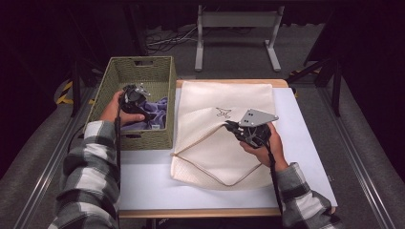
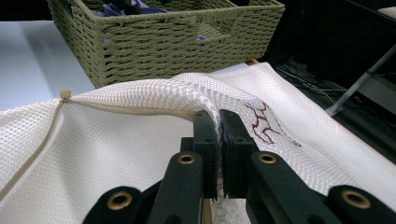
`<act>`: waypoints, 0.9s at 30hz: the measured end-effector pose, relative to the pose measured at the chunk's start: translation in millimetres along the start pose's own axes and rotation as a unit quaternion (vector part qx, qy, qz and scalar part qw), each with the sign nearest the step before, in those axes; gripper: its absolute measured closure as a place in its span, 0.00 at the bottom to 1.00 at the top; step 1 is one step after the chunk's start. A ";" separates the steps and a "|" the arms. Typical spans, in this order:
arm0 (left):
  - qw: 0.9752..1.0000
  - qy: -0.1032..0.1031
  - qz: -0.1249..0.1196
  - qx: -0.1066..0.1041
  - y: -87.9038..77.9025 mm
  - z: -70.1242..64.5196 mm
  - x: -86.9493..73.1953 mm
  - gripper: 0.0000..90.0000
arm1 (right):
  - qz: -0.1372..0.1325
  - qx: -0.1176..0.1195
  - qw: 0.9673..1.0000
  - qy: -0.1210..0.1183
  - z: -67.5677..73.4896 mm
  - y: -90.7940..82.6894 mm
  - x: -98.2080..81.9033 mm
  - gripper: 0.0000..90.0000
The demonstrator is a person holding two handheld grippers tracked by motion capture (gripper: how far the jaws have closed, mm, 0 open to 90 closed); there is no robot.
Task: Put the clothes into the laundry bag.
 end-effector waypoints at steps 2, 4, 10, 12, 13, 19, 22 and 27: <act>1.000 0.005 0.007 -0.013 3.2 -1.2 0.5 0.08 | -0.001 0.002 1.000 -0.003 0.5 1.1 0.4 0.96; 1.000 0.005 0.015 -0.010 5.6 -1.1 0.2 0.08 | 0.002 0.004 1.000 -0.002 1.2 1.6 0.2 0.96; 0.998 0.002 0.063 0.007 17.7 3.9 -4.3 0.07 | 0.003 0.007 1.000 -0.002 1.1 1.2 -0.9 0.96; 0.997 -0.018 0.069 0.009 21.2 8.3 -5.9 0.06 | 0.004 0.008 1.000 -0.004 1.2 1.1 -1.3 0.96; 0.997 -0.027 0.074 0.010 22.4 10.3 -6.6 0.06 | 0.005 0.010 1.000 -0.005 1.3 1.0 -1.5 0.96; 0.993 -0.047 0.109 -0.014 32.0 10.7 -12.4 0.08 | 0.007 0.017 1.000 -0.006 2.7 1.7 -2.1 0.96; 0.989 -0.056 0.136 -0.024 38.5 11.4 -15.6 0.18 | 0.005 0.021 1.000 -0.017 5.7 1.7 0.0 0.97; 0.987 -0.049 0.148 -0.034 38.7 11.1 -14.0 0.55 | 0.006 0.026 1.000 -0.016 6.1 2.9 -2.3 0.97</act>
Point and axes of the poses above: each handheld gripper's, and its own axes: y roughly forward along the jaws, x roughly out of its top, z roughly to its left, the point moved 4 cm from there along y, roughly forward along the jaws, and after that the axes turned 6 degrees about -x, right-handed, at the moved point
